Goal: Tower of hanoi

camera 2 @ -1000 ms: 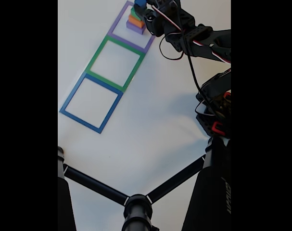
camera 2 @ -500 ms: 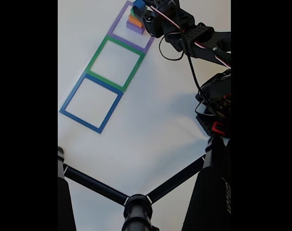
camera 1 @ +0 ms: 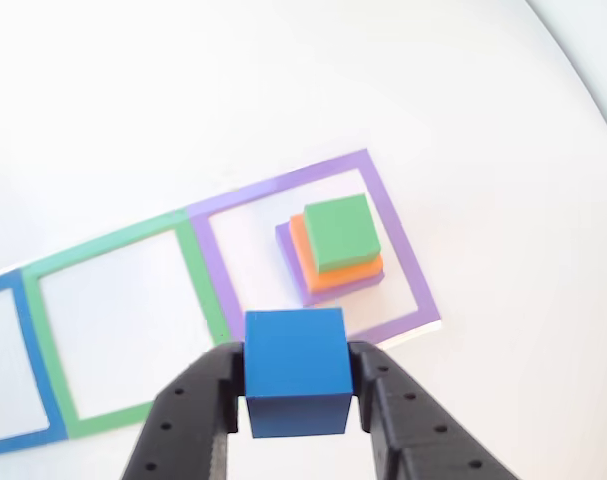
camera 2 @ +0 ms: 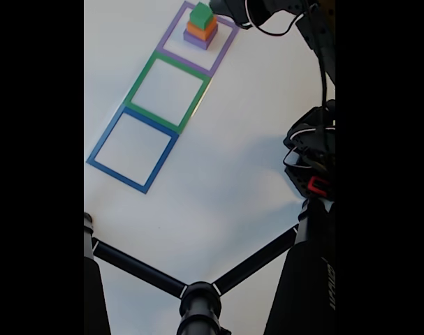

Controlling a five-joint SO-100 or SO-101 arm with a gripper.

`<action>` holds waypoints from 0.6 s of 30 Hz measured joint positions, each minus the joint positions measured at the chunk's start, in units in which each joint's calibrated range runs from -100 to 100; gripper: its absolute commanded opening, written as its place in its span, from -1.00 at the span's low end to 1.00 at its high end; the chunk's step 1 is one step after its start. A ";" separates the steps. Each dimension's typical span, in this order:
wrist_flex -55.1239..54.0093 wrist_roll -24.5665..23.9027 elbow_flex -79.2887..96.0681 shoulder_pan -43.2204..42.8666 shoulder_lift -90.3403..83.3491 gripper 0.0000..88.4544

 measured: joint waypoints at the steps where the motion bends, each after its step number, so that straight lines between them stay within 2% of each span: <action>1: 4.11 0.00 -3.72 -0.94 0.00 -0.97; 8: 22.65 -0.18 -21.16 -5.62 -1.18 -0.97; 18: 23.70 0.00 -22.40 -14.51 -5.57 -0.97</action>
